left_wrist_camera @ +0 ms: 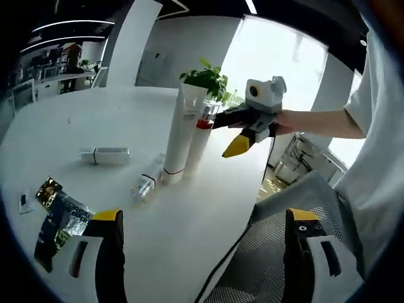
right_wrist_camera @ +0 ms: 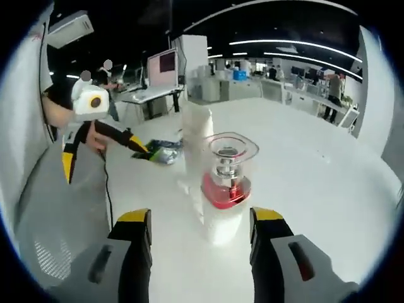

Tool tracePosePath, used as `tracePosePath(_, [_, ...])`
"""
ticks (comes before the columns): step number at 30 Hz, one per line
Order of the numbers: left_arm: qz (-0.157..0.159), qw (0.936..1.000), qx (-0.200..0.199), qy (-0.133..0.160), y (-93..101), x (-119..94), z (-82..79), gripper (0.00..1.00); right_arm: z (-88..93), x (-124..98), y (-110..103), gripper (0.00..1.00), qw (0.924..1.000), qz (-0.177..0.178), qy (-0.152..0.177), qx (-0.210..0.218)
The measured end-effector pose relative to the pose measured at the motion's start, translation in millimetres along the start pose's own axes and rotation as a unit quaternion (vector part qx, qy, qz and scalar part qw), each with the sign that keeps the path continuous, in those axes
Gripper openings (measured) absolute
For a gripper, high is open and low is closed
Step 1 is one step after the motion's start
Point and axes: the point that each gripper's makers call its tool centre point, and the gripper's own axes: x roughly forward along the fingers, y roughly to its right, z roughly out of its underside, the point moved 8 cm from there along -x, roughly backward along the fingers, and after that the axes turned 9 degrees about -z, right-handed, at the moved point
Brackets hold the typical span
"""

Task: Arrange the skincare products in the storage area until every visible bottle or jar stands upright without overlapping.

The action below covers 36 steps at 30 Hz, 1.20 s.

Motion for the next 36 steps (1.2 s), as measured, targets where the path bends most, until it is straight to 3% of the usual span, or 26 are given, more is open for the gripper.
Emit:
tracePosePath(6, [-0.035,0.9993,-0.012,0.011,-15.2,-19.1,2.4,0.99,5.5,-3.5,-27.1,0.7,0.9973,0.031,0.035,0.057])
tracePosePath(13, [-0.062,0.9975,-0.029,0.018,-23.3,-44.0,11.9,0.99,15.1,1.2,-56.0,0.79,0.9958,0.04,0.026,0.078])
tracePosePath(21, [-0.09,0.9953,-0.032,0.021,-28.2,-69.8,21.5,0.99,8.6,3.1,-81.8,0.87,0.994,0.048,0.036,0.092])
tracePosePath(28, [-0.105,0.9938,-0.029,0.024,-29.3,-86.7,27.3,0.99,7.6,-2.0,-90.8,0.93,0.9906,0.07,0.055,0.104])
tracePosePath(32, [-0.108,0.9931,-0.029,0.035,-32.0,-92.3,24.3,0.99,-5.2,-7.1,-98.9,0.94,0.9834,0.082,0.105,0.123])
tracePosePath(36, [-0.109,0.9928,-0.025,0.041,-30.1,-93.7,23.0,0.99,-14.0,-7.7,-108.9,0.97,0.9813,0.09,0.117,0.124])
